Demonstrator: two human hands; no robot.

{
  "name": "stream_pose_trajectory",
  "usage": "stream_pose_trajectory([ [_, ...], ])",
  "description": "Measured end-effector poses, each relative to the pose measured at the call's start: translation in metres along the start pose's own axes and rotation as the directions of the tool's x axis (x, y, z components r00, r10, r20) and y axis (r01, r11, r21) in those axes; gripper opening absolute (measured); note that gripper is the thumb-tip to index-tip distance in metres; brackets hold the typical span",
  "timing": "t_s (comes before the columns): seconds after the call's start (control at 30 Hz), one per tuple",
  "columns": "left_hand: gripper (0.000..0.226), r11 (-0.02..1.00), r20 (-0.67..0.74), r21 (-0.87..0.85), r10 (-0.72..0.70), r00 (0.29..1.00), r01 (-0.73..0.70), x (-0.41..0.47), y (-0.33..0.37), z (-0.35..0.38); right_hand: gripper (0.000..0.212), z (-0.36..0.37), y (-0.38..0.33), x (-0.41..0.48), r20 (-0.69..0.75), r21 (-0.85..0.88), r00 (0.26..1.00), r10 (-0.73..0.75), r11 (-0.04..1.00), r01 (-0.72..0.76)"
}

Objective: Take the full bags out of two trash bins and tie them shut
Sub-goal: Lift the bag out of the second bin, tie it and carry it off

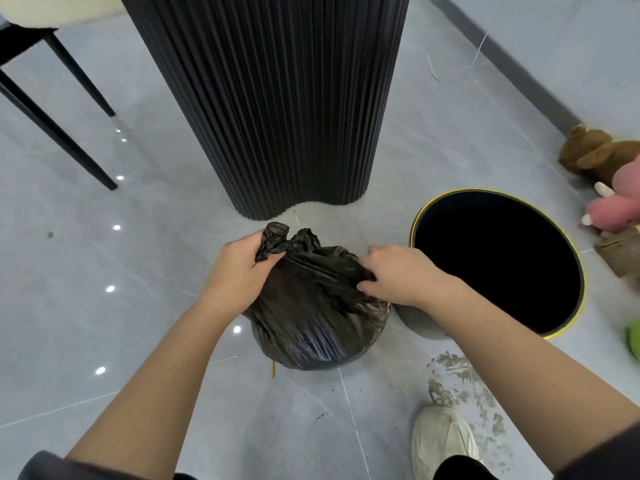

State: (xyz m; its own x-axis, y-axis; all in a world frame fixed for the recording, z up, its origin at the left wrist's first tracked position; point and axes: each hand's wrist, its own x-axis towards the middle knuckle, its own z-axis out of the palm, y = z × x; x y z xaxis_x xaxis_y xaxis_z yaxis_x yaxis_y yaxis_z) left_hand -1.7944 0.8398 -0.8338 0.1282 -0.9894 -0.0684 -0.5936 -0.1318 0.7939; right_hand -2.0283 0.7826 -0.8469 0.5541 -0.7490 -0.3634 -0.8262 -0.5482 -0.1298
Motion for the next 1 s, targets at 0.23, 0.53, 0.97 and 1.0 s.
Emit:
stream_pose_trajectory([
  [0.23,0.01,0.995,-0.115,0.015,-0.092,0.989,0.094,0.005,-0.004,-0.001,0.017,-0.018,0.003,-0.017,-0.297,0.353,0.897,-0.327,0.835,0.421],
  [0.53,0.012,0.992,-0.116,0.075,-0.096,0.989,0.105,0.008,-0.011,0.0,0.036,-0.011,0.004,-0.029,0.108,-0.04,0.992,-0.071,0.996,0.075],
  [0.97,0.018,0.989,-0.09,0.135,-0.053,0.995,0.065,0.005,-0.008,-0.017,0.022,-0.06,0.039,-0.042,-0.182,0.23,0.957,0.223,0.957,-0.179],
  [1.0,0.022,0.989,-0.008,0.145,-0.038,0.999,0.039,0.003,-0.005,-0.018,0.033,-0.062,0.041,-0.042,-0.216,0.432,0.953,0.212,0.896,-0.101],
])
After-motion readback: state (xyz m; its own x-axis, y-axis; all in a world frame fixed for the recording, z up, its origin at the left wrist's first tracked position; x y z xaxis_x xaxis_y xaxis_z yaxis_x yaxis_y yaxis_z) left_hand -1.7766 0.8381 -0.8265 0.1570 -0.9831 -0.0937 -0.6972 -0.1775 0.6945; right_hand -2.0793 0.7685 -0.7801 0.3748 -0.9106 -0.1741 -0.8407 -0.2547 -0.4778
